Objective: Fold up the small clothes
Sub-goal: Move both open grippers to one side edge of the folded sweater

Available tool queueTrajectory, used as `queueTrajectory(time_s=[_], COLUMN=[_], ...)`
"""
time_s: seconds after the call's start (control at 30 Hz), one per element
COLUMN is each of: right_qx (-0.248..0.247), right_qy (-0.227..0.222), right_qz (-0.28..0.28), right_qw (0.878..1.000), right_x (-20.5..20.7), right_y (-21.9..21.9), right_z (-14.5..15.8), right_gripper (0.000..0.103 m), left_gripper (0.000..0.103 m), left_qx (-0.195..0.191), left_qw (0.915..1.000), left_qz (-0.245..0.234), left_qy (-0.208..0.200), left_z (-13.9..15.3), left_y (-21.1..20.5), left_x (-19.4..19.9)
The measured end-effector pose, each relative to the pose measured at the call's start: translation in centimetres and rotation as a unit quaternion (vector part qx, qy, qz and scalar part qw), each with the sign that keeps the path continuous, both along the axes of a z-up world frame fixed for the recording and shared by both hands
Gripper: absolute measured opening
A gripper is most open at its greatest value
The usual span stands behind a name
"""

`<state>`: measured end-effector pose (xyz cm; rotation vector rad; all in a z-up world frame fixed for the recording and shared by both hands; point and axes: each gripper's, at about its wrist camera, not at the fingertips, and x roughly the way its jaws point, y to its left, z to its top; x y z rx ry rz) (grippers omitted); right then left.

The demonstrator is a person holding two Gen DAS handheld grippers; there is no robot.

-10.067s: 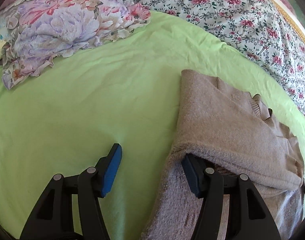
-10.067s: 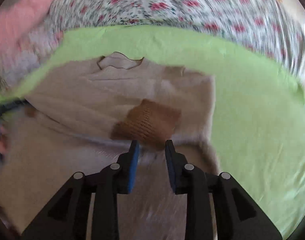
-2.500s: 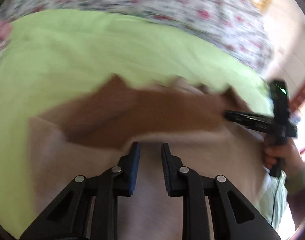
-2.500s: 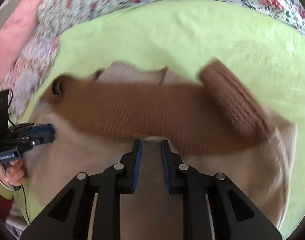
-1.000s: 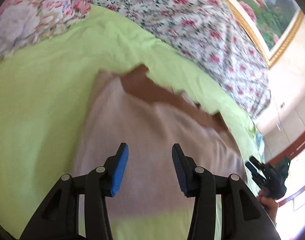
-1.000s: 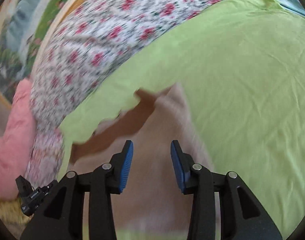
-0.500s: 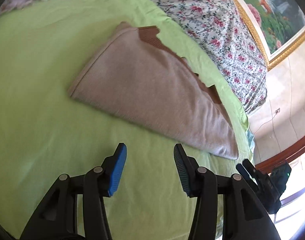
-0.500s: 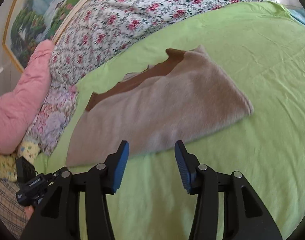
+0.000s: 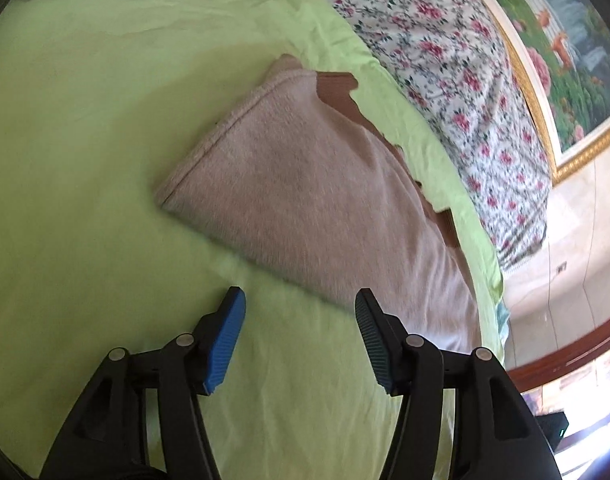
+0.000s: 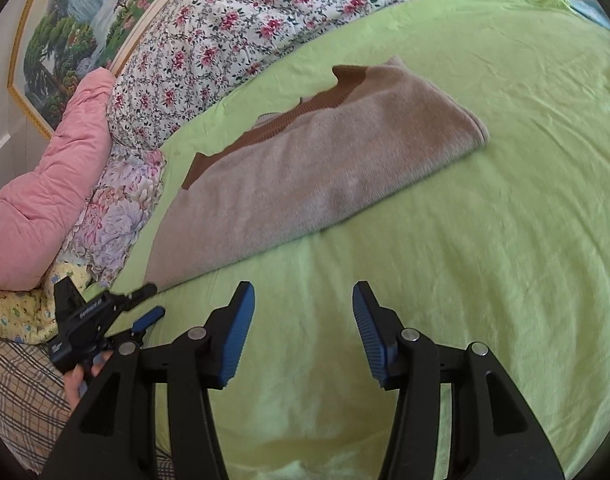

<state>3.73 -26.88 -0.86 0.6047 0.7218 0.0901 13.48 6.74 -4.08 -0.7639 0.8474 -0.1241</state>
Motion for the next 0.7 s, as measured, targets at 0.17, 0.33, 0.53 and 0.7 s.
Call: queueTrajectory(time_s=[0.17, 0.33, 0.53, 0.7], right_qx=[0.002, 0.002, -0.005, -0.005], right_qy=[-0.002, -0.004, -0.016, -0.036], right_qz=[0.003, 0.01, 0.015, 0.013], right_qw=[1.0, 1.0, 1.0, 0.999], right_x=[-0.1, 0.4, 2.1, 4.6], right_y=[0.1, 0.2, -0.9, -3.5], right_z=[0.0, 0.3, 1.5, 3.3], right_gripper=[0.052, 0.052, 0.052, 0.052], left_gripper=[0.063, 0.06, 0.015, 0.012], left_qx=[-0.006, -0.005, 0.054, 0.135], left_qw=[0.9995, 0.9986, 0.9968, 0.9862], left_qz=[0.026, 0.049, 0.051, -0.003], left_qy=[-0.016, -0.021, -0.032, -0.097], left_z=[-0.5, -0.2, 1.6, 5.8], left_y=[0.1, 0.1, -1.4, -5.8], left_x=[2.3, 5.1, 7.5, 7.5])
